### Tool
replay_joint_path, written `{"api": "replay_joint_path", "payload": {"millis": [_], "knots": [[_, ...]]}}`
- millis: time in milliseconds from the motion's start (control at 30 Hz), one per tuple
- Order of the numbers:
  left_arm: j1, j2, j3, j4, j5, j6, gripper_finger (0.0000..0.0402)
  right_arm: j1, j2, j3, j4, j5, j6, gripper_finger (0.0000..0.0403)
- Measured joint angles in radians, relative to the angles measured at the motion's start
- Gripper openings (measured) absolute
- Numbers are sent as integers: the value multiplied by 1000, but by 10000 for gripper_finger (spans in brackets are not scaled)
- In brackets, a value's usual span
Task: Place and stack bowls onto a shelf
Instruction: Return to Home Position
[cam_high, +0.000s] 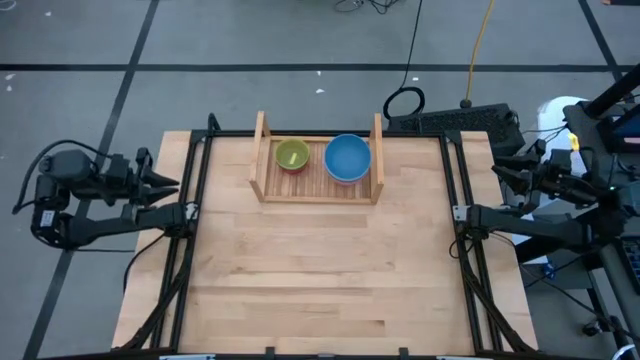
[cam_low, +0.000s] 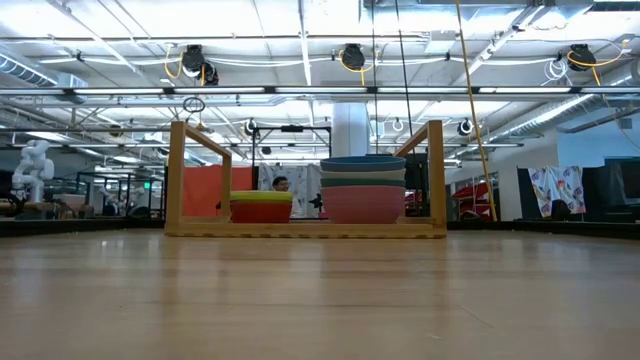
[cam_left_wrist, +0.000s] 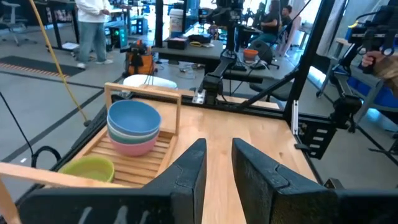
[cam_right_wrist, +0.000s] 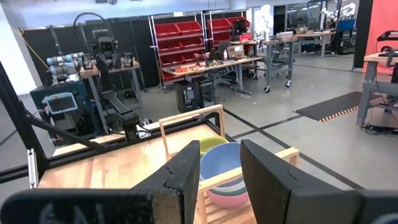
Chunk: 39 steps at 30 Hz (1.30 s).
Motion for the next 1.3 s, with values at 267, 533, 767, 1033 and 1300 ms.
{"api": "replay_joint_path", "payload": {"millis": [267, 533, 767, 1033, 1300], "knots": [[0, -96, -85, 2, 1, -20, 83, 0, -72, -59, 39, 0, 8, 109], [0, -218, -181, 46, 2, -32, 83, 0, -151, -116, 38, 0, 41, 109], [1, -237, -224, 64, 39, -38, 83, 0, -160, -135, 25, 0, 46, 109], [1, -238, -313, 164, 40, 30, 83, -1, -160, -206, 118, -3, 20, 109], [1, -238, -471, 320, 43, 51, 83, 0, -160, -349, 275, -31, 23, 109]]}}
